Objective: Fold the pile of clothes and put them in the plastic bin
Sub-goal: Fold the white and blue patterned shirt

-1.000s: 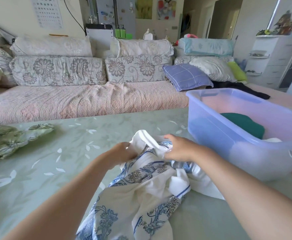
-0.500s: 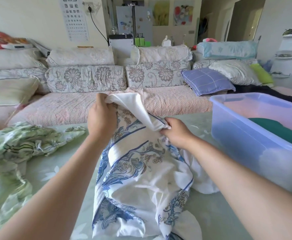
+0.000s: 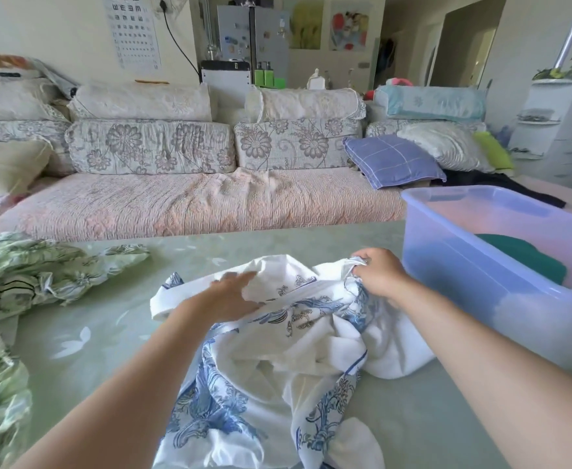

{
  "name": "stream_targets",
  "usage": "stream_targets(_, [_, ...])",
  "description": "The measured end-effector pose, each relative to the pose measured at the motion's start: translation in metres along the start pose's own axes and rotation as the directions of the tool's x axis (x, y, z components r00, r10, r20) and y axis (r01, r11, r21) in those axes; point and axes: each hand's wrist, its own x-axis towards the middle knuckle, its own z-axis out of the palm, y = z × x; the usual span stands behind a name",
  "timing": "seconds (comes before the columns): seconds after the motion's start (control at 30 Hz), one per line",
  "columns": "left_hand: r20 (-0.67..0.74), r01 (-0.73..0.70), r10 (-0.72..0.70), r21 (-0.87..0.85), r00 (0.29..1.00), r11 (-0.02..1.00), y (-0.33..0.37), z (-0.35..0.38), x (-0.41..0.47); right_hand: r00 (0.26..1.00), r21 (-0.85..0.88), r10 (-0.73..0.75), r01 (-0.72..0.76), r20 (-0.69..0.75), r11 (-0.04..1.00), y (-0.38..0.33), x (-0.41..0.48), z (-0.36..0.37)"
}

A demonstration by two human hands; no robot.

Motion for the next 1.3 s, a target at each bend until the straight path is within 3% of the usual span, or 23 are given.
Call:
stream_targets(0.07, [0.07, -0.024, 0.019, 0.075, 0.997, 0.997, 0.004, 0.009, 0.001, 0.999, 0.177, 0.044, -0.044, 0.007, 0.983, 0.001, 0.005, 0.001])
stream_targets(0.17, [0.047, -0.008, -0.001, 0.195, 0.999, 0.981, 0.004, 0.016, 0.005, 0.994, 0.368, 0.106, -0.113, 0.041, 0.923, -0.001, 0.013, 0.003])
stream_targets(0.27, [0.135, -0.04, 0.014, 0.193, 0.991, 0.98, 0.001, 0.01, 0.001, 0.983, 0.627, 0.091, -0.17, 0.157, 0.76, -0.011, 0.015, 0.001])
stream_targets(0.33, [0.046, 0.077, -0.091, 0.246, 0.995, 0.966, -0.004, 0.009, 0.003, 0.965, 0.701, 0.047, -0.222, 0.26, 0.678, -0.017, 0.014, 0.001])
stream_targets(0.43, [-0.149, 0.403, -0.378, 0.217, 0.914, 0.889, -0.014, -0.002, 0.001, 0.985, 0.4, 0.0, -0.069, 0.17, 0.914, -0.022, 0.013, 0.008])
stream_targets(0.47, [-0.176, 0.445, -0.414, 0.211, 0.893, 0.87, -0.017, -0.007, 0.0, 0.997, 0.236, -0.011, -0.006, 0.07, 0.972, -0.021, 0.014, 0.012])
stream_targets(0.53, [-0.163, 0.492, -0.467, 0.194, 0.869, 0.849, -0.019, -0.015, -0.003, 0.989, -0.037, -0.118, 0.115, -0.088, 0.993, -0.021, 0.011, 0.017])
stream_targets(0.6, [-0.193, 0.451, -0.417, 0.19, 0.888, 0.872, -0.015, -0.023, -0.005, 0.951, -0.139, -0.295, 0.281, -0.095, 0.95, -0.024, 0.005, 0.02])
stream_targets(0.63, [-0.238, 0.38, -0.334, 0.183, 0.912, 0.907, -0.013, -0.024, -0.001, 0.942, -0.13, -0.334, 0.328, -0.024, 0.935, -0.027, 0.002, 0.022])
stream_targets(0.73, [-0.283, 0.068, -0.024, 0.149, 0.959, 0.987, 0.001, -0.016, 0.012, 0.917, -0.149, -0.223, 0.284, 0.33, 0.947, -0.034, -0.015, 0.032])
stream_targets(0.8, [-0.182, -0.081, 0.098, 0.099, 0.978, 0.992, 0.013, -0.007, 0.017, 0.893, -0.466, -0.1, 0.321, 0.439, 0.825, -0.03, -0.02, 0.04])
stream_targets(0.87, [-0.05, -0.116, 0.117, 0.019, 0.992, 0.993, 0.018, 0.004, 0.02, 0.914, -0.696, -0.048, 0.339, 0.402, 0.633, -0.024, -0.018, 0.045])
stream_targets(0.93, [0.047, -0.064, 0.06, 0.068, 0.997, 0.996, 0.014, 0.015, 0.03, 0.947, -0.763, -0.055, 0.29, 0.318, 0.578, -0.023, -0.007, 0.045])
stream_targets(1.0, [0.123, -0.002, -0.025, 0.214, 0.992, 0.977, 0.009, 0.019, 0.036, 0.975, -0.784, -0.042, 0.203, 0.22, 0.587, -0.023, 0.006, 0.041])
stream_targets(1.07, [0.194, 0.088, -0.151, 0.3, 0.969, 0.95, 0.004, 0.011, 0.037, 0.992, -0.743, -0.022, 0.109, 0.126, 0.661, -0.023, 0.019, 0.038])
stream_targets(1.13, [0.247, 0.15, -0.236, 0.322, 0.94, 0.935, 0.0, -0.002, 0.035, 1.0, -0.575, 0.012, -0.015, -0.009, 0.818, -0.017, 0.037, 0.039])
stream_targets(1.2, [0.265, 0.185, -0.295, 0.373, 0.918, 0.909, 0.002, -0.019, 0.024, 0.987, -0.169, 0.082, -0.104, -0.136, 0.98, -0.014, 0.052, 0.044])
stream_targets(1.27, [0.271, 0.242, -0.369, 0.406, 0.889, 0.881, -0.004, -0.026, 0.025, 0.978, 0.233, 0.062, -0.015, -0.198, 0.972, -0.015, 0.065, 0.05])
stream_targets(1.3, [0.287, 0.275, -0.414, 0.42, 0.864, 0.865, -0.011, -0.027, 0.028, 0.983, 0.295, -0.005, 0.061, -0.185, 0.954, -0.018, 0.066, 0.051])
